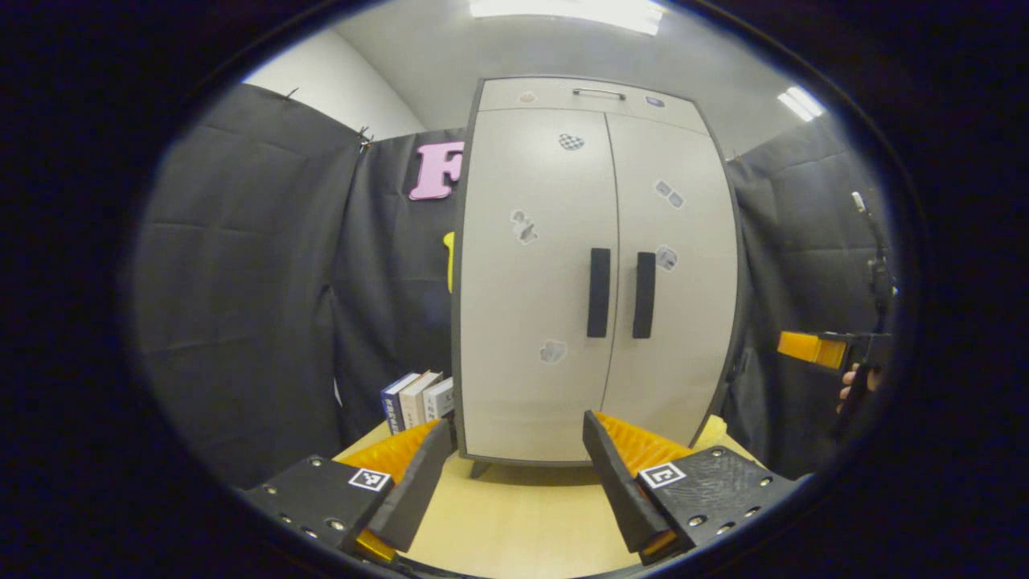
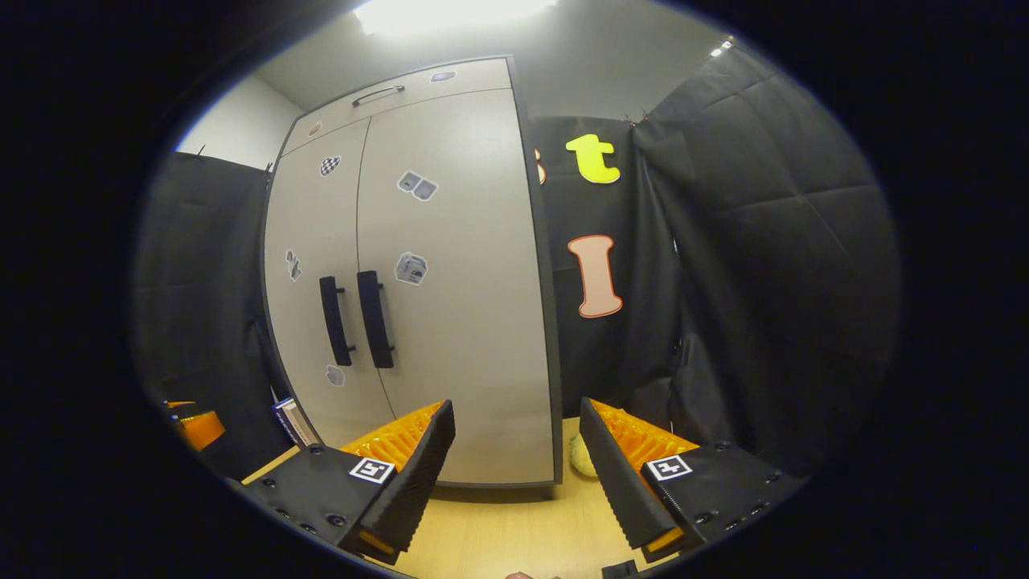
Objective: Open the right door of the double-door shoe cabinet with the right hand, and open the left door with the left hand.
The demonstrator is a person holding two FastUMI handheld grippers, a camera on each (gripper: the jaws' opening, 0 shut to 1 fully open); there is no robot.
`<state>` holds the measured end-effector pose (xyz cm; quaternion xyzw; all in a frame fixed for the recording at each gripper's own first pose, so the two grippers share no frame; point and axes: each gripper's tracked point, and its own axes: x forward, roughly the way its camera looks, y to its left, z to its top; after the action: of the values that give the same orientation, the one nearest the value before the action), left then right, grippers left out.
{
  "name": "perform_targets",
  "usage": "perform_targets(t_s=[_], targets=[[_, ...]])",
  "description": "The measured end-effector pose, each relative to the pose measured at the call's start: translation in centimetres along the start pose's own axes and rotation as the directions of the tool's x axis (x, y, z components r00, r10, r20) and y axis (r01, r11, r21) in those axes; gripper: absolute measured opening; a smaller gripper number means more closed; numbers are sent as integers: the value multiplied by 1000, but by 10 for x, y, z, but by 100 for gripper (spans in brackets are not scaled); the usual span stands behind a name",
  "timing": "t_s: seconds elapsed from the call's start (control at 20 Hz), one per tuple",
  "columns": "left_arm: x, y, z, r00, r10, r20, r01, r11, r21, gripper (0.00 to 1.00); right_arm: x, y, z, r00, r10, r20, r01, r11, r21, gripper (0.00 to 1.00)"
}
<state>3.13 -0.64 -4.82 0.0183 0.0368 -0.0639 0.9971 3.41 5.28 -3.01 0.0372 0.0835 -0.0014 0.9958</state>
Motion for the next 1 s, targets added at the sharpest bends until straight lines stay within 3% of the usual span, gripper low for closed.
perform_targets(t_s=[0.15,0.3,0.6,0.9,1.0], targets=[[-1,38,2,996,62,71,-59,997,-47,96,17,32,8,999,44,11,-43,999,-20,98],[2,72,-7,993,98,59,-95,994,-45,96,35,69,29,996,84,41,-83,996,-31,98],[4,116,-16,990,125,69,-121,991,-62,96,75,130,76,979,175,106,-173,985,-29,98],[13,155,-36,987,152,52,-149,987,-61,96,116,149,89,987,125,98,-114,987,-109,98],[15,168,-35,984,157,80,-159,987,11,96,126,150,86,991,104,85,-96,991,-92,98]])
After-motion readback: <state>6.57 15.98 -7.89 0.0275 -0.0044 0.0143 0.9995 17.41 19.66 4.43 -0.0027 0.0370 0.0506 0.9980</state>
